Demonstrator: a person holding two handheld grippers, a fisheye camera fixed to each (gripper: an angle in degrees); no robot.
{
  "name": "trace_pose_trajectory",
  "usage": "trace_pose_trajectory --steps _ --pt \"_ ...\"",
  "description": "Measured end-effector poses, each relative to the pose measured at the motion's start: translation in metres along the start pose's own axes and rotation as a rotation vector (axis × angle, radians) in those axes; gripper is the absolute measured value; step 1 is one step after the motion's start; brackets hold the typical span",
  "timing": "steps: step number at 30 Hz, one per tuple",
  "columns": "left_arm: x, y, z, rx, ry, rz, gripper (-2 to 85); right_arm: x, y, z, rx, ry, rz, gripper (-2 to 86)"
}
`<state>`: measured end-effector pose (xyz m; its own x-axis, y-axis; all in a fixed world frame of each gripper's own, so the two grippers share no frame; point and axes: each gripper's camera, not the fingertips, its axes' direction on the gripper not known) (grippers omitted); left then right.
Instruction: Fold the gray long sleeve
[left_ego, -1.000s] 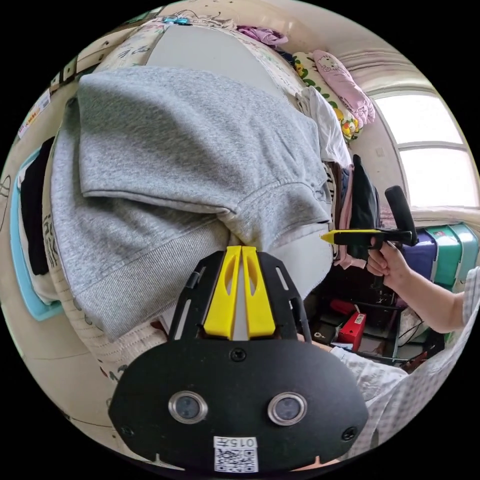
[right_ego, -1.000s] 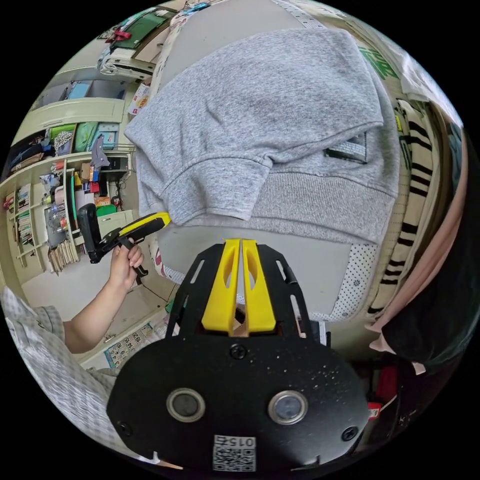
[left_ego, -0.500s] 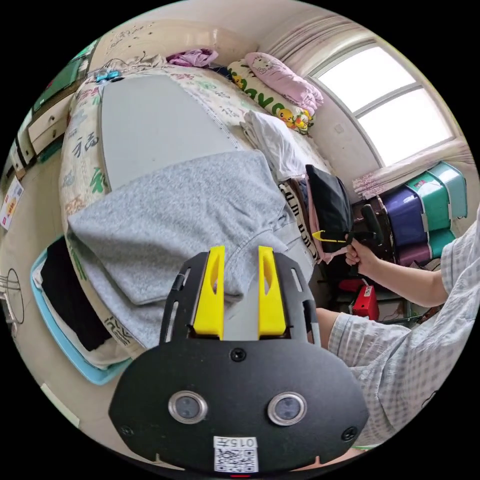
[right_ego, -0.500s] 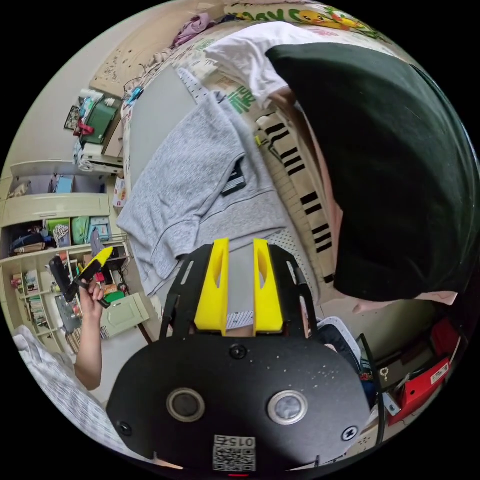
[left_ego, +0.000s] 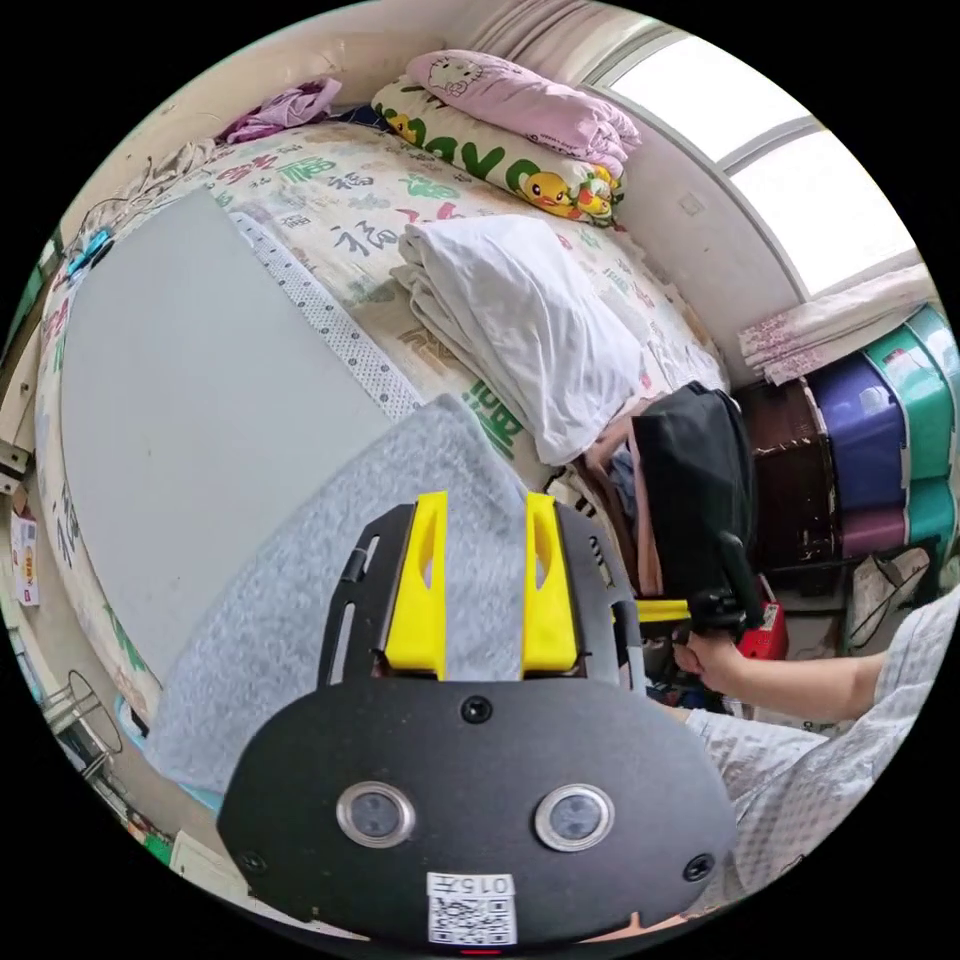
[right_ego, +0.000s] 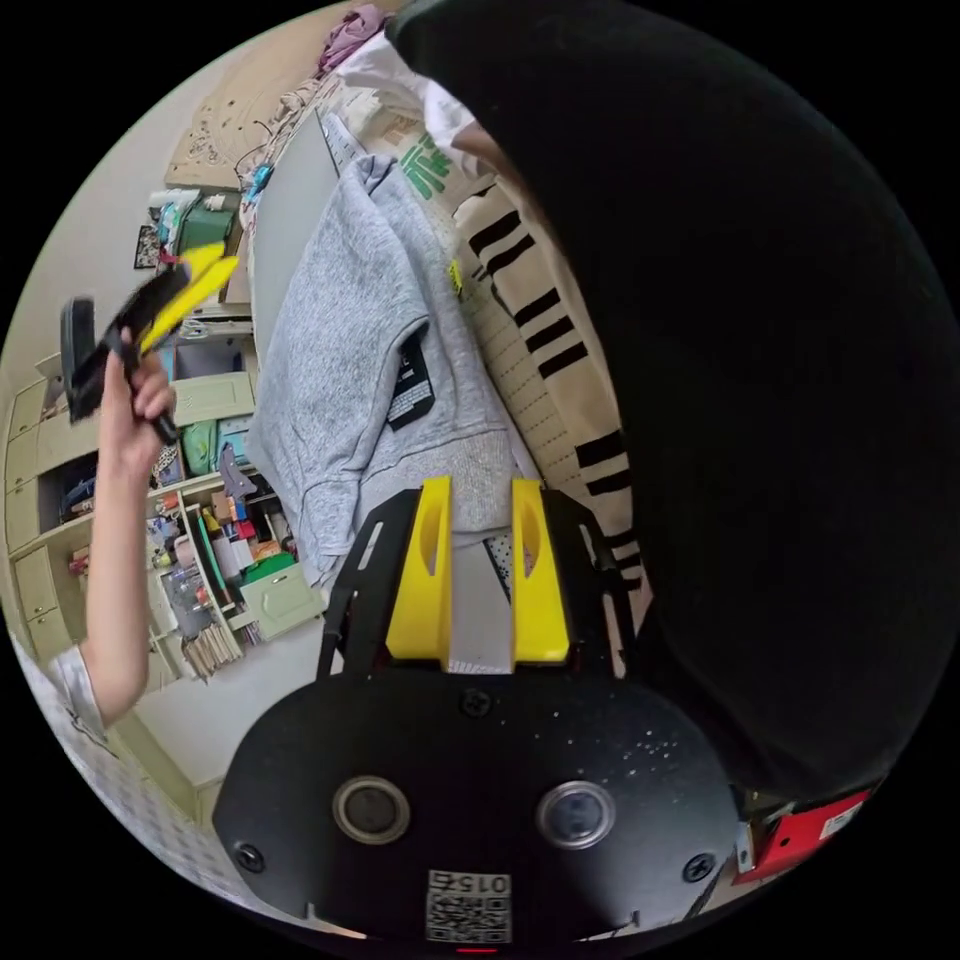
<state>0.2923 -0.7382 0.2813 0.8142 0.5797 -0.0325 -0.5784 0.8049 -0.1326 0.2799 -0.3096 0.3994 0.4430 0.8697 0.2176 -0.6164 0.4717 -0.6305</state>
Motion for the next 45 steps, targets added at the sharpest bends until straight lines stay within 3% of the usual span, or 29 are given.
trace_pose_trajectory --steps 7,9,12,17,28,31,35,41,45 --pt "0.018 -0.106 0.054 -0.183 -0.124 -0.016 13.6 0.021 0.009 -0.006 -0.024 -0.120 -0.001 5.3" --pt "0.018 -0.125 0.078 -0.334 -0.210 -0.011 11.9 0.023 0.015 -0.015 -0.012 -0.191 -0.010 4.2" --pt "0.018 -0.135 0.086 -0.403 -0.261 0.014 6.7 0.020 0.027 -0.030 0.030 -0.194 -0.050 3.2" --pt "0.019 -0.134 0.052 -0.289 -0.244 0.041 2.1 0.031 0.056 -0.068 0.122 -0.250 -0.078 2.0" --pt "-0.024 -0.063 -0.089 0.218 0.384 0.088 0.7 -0.005 0.154 -0.173 0.182 -0.007 -0.475 1.5" --pt "-0.072 -0.010 -0.106 0.271 0.421 0.018 0.7 -0.048 0.174 -0.137 0.064 0.007 -0.638 1.5" --pt "-0.162 0.079 -0.109 0.346 0.365 -0.181 0.9 -0.099 0.183 -0.034 -0.106 -0.124 -0.778 1.5" --pt "-0.268 0.181 -0.067 0.213 0.227 -0.483 3.2 -0.133 0.184 0.116 -0.338 -0.039 -0.840 1.8" --pt "-0.313 0.229 -0.042 0.430 0.524 -0.618 10.2 -0.139 0.182 0.173 -0.425 0.066 -0.819 2.3"
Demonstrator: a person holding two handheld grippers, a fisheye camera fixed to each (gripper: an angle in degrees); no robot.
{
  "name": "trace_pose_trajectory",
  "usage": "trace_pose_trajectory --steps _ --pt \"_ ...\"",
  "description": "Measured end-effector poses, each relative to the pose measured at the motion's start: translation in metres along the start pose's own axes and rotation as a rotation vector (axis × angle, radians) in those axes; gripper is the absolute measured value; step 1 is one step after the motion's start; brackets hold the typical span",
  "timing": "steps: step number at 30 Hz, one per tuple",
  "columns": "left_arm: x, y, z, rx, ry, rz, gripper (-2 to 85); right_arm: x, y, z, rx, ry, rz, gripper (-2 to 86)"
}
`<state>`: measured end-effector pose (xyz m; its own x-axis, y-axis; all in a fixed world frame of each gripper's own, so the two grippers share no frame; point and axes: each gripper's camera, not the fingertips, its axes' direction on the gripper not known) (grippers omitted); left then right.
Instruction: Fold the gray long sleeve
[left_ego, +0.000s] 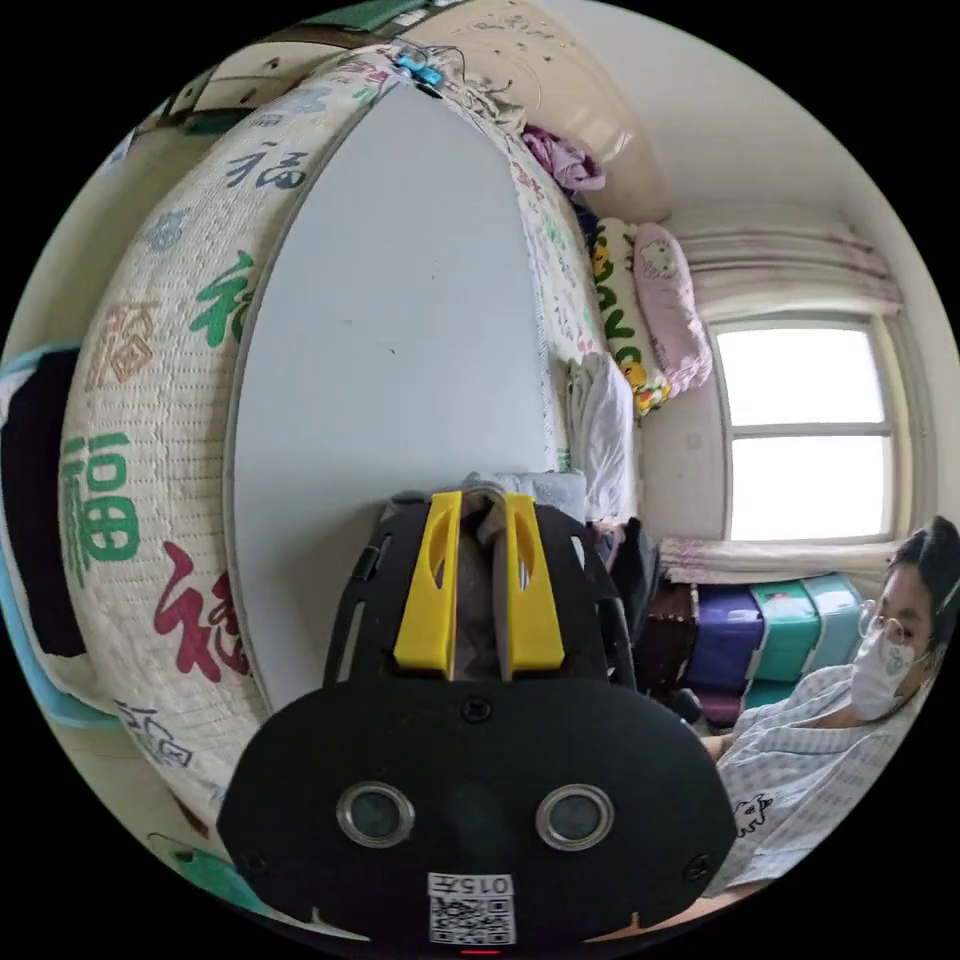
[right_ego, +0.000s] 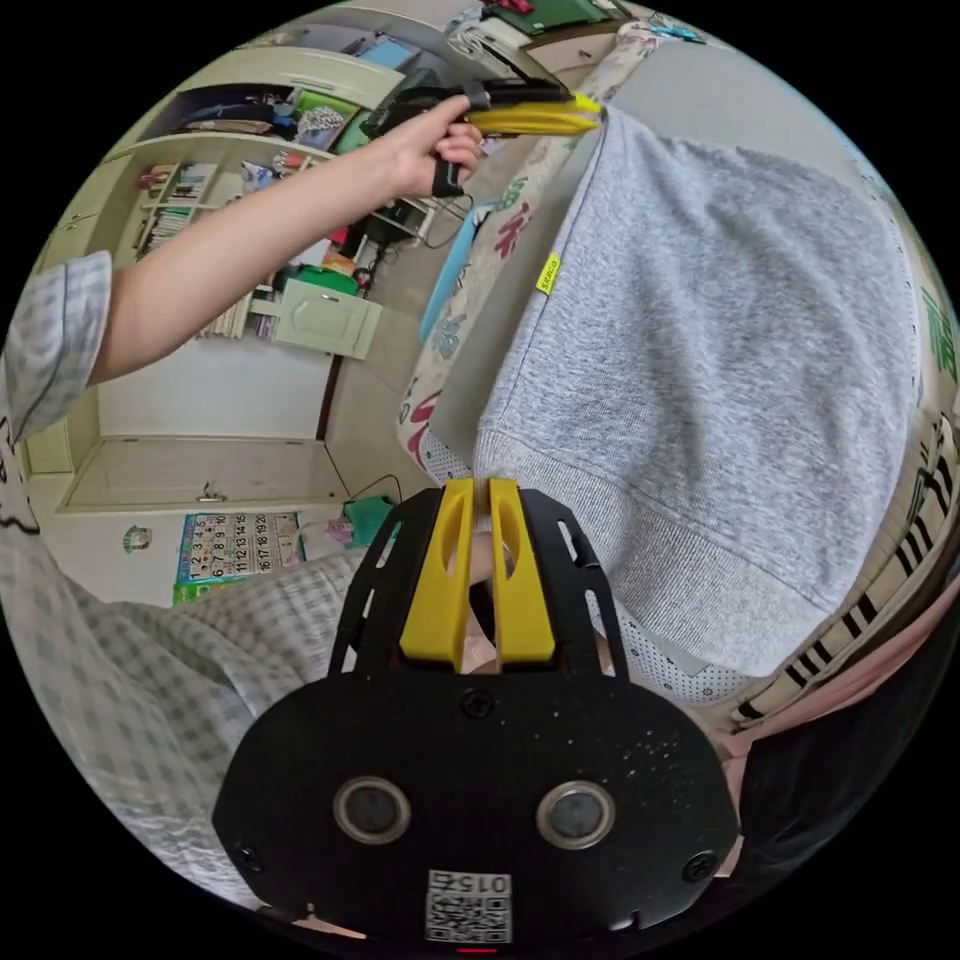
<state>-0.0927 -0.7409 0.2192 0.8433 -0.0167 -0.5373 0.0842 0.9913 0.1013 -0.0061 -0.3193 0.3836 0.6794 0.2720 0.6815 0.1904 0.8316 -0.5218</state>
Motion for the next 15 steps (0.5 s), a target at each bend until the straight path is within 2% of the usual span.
trace_pose_trajectory --steps 4,6,11,15 --pt "-0.029 0.002 0.012 -0.032 0.018 -0.050 13.2 0.004 -0.014 0.021 -0.035 0.032 0.025 2.8" --pt "-0.036 -0.002 0.024 -0.075 0.067 -0.026 11.5 0.004 -0.025 0.034 -0.059 0.063 0.042 3.1" --pt "-0.041 -0.013 0.013 -0.092 -0.140 0.046 3.0 -0.008 -0.056 0.068 -0.104 0.156 0.012 3.2" --pt "-0.055 -0.019 0.015 -0.135 -0.258 0.066 1.3 -0.001 -0.086 0.110 -0.182 0.230 0.042 3.6"
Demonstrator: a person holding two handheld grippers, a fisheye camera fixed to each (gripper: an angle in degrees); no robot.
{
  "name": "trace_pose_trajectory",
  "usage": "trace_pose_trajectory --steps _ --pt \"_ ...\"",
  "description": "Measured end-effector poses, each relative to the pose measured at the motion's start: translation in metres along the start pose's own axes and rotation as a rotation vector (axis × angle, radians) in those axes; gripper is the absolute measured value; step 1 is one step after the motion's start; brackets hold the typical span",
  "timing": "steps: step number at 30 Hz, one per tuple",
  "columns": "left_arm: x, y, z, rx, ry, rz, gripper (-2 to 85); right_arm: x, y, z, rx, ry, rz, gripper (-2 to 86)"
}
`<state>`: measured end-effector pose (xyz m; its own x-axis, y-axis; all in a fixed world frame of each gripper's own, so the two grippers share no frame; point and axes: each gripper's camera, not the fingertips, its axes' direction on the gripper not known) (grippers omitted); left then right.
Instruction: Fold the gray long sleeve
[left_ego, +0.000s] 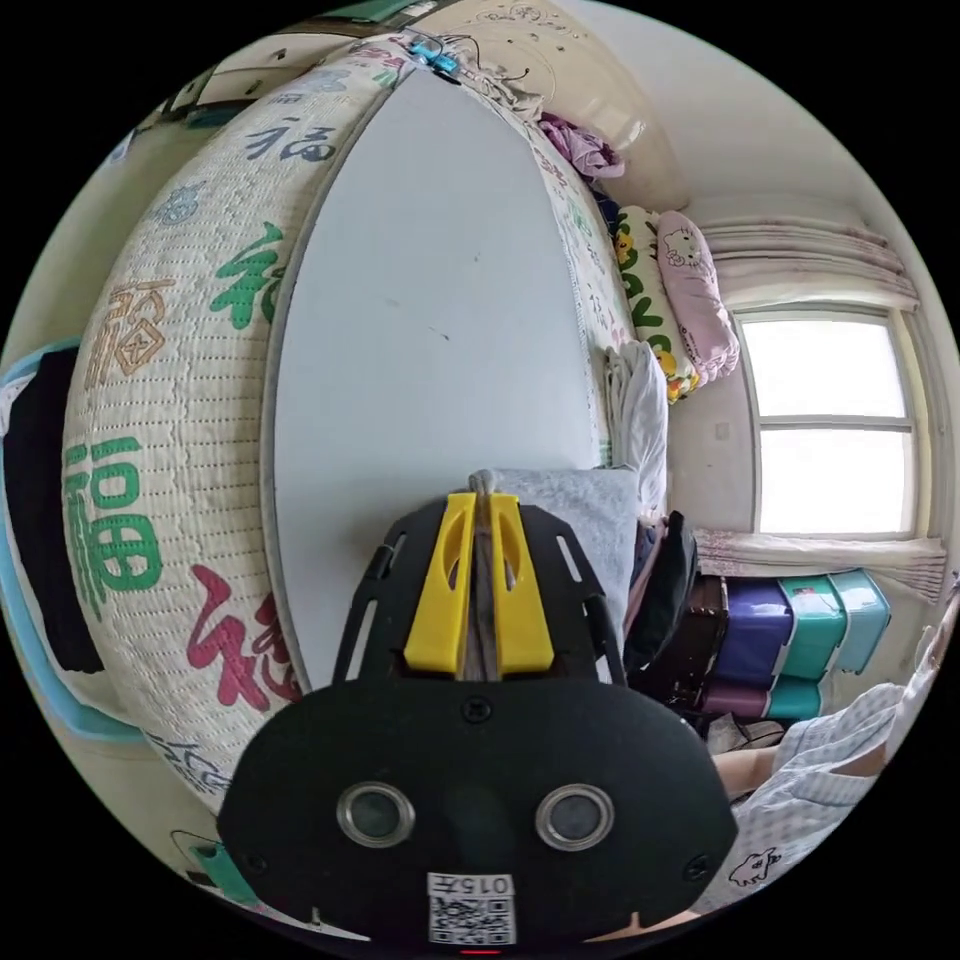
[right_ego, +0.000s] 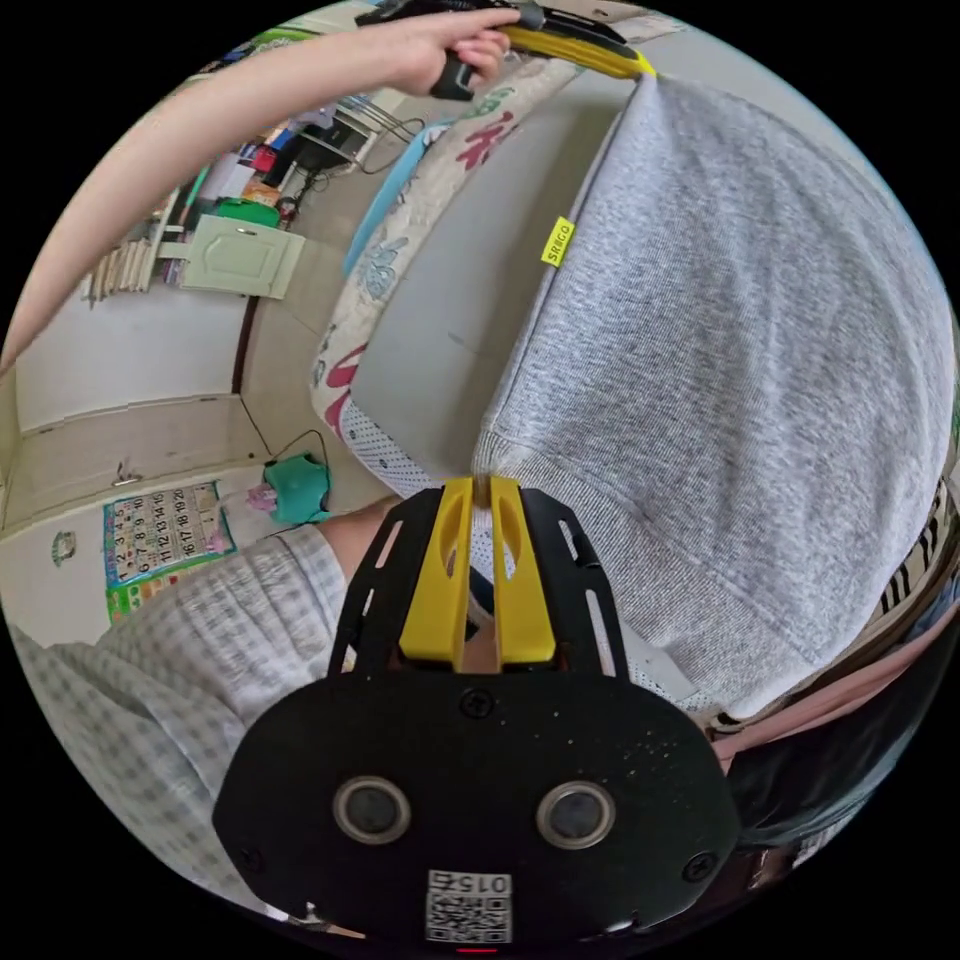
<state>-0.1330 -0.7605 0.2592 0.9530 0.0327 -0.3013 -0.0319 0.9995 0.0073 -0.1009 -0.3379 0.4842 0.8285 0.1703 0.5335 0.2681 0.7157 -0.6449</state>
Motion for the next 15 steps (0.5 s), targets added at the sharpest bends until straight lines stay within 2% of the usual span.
trace_pose_trajectory --steps 5,10,12,15 --pt "0.001 0.000 0.008 -0.004 -0.112 0.030 1.5 0.006 -0.024 -0.007 -0.030 -0.057 0.016 4.8" --pt "-0.012 0.013 -0.008 0.057 -0.041 -0.036 3.5 0.011 -0.025 -0.056 -0.021 -0.207 -0.072 6.5" --pt "-0.015 0.028 -0.022 0.085 -0.059 -0.069 4.2 0.024 -0.018 -0.102 0.065 -0.269 -0.079 5.9" --pt "-0.002 0.048 -0.026 0.048 -0.124 -0.010 4.0 0.061 -0.012 -0.150 0.188 -0.129 0.062 2.5"
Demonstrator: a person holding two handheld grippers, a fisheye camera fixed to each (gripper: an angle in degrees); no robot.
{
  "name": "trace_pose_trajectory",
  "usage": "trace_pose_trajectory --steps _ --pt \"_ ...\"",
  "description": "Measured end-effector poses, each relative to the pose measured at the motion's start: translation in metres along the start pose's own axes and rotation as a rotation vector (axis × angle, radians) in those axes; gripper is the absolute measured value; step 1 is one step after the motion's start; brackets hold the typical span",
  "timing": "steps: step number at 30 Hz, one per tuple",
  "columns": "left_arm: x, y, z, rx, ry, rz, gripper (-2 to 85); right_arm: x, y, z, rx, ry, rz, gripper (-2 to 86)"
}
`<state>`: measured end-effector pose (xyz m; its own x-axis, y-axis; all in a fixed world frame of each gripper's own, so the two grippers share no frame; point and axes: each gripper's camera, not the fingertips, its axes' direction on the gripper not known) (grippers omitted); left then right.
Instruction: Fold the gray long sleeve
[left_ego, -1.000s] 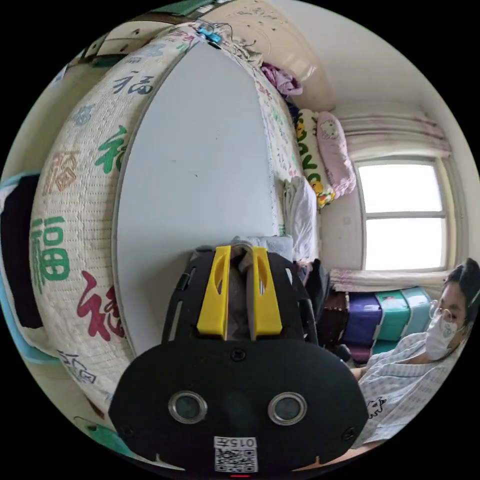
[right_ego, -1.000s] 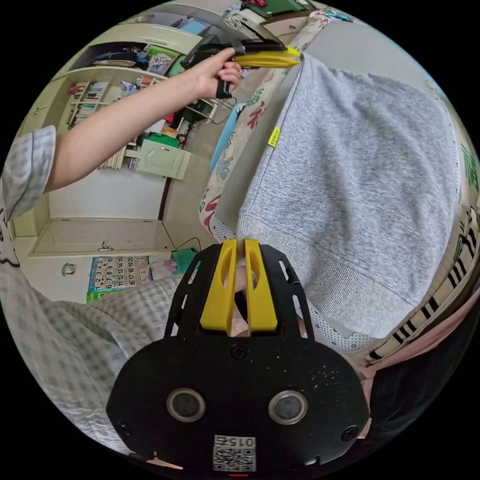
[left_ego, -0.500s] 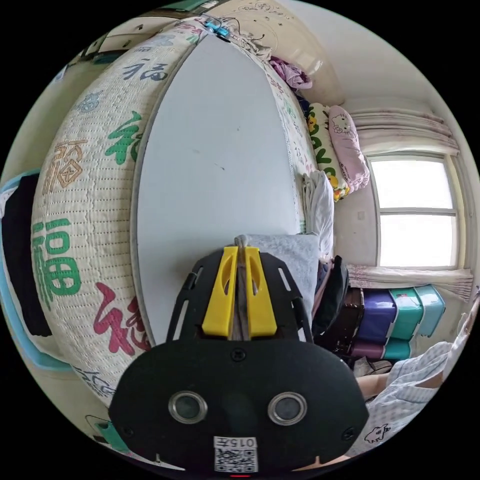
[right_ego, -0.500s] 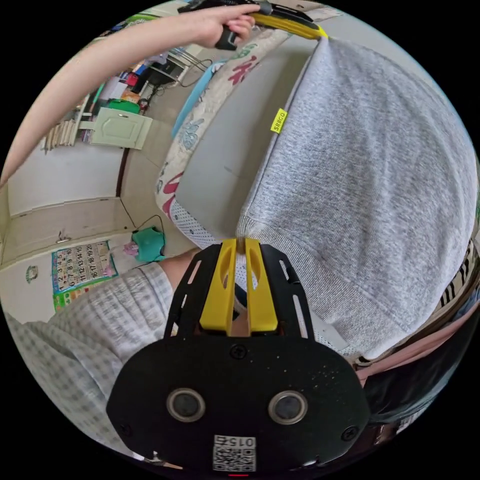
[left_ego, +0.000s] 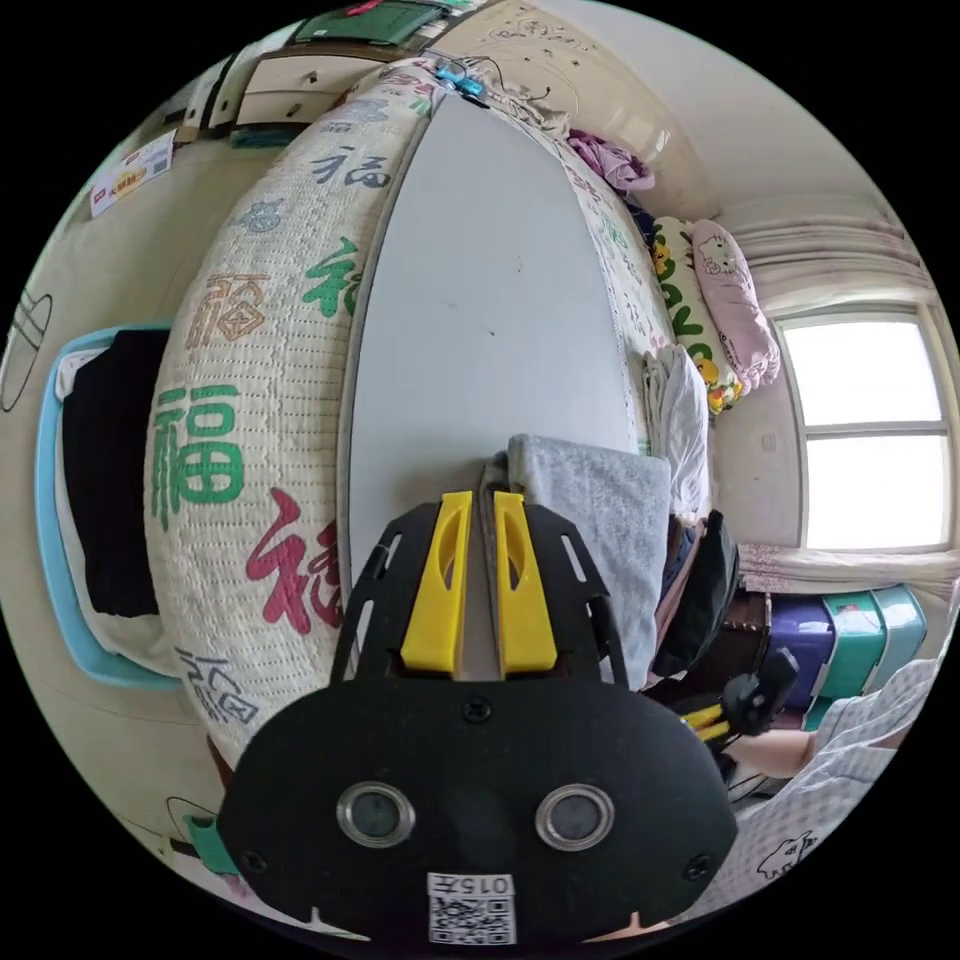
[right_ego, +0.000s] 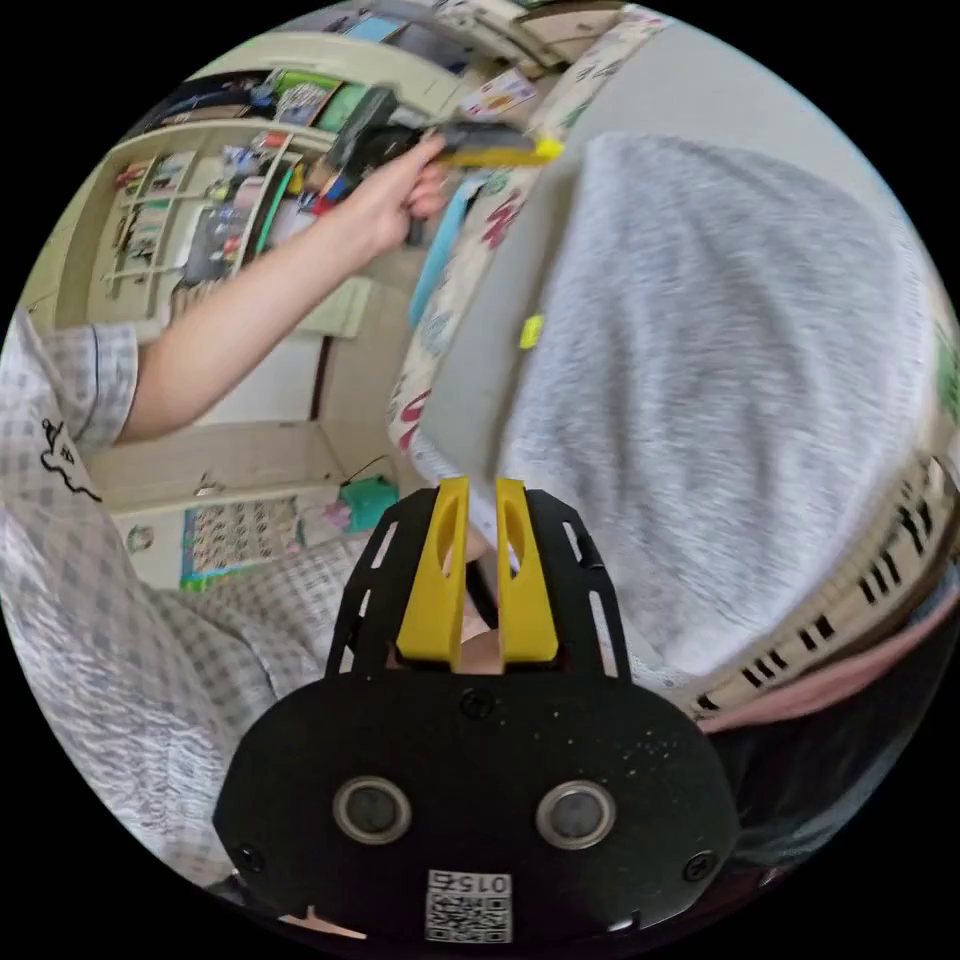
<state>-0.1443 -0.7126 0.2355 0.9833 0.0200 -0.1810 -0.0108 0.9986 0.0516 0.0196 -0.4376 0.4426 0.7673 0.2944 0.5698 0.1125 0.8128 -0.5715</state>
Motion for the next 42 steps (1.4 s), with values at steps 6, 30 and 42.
trace_pose_trajectory --steps 6,30,42 --pt "0.048 0.014 0.023 -0.056 0.100 0.175 0.5 0.022 -0.030 0.018 -0.111 -0.075 0.095 -0.3" --pt "-0.008 0.014 0.015 0.006 0.168 0.021 16.4 0.059 -0.166 -0.227 0.335 -0.150 0.275 16.4" --pt "0.013 0.020 0.015 -0.022 0.266 0.107 16.1 -0.018 -0.203 -0.226 0.226 -0.237 0.266 16.6"
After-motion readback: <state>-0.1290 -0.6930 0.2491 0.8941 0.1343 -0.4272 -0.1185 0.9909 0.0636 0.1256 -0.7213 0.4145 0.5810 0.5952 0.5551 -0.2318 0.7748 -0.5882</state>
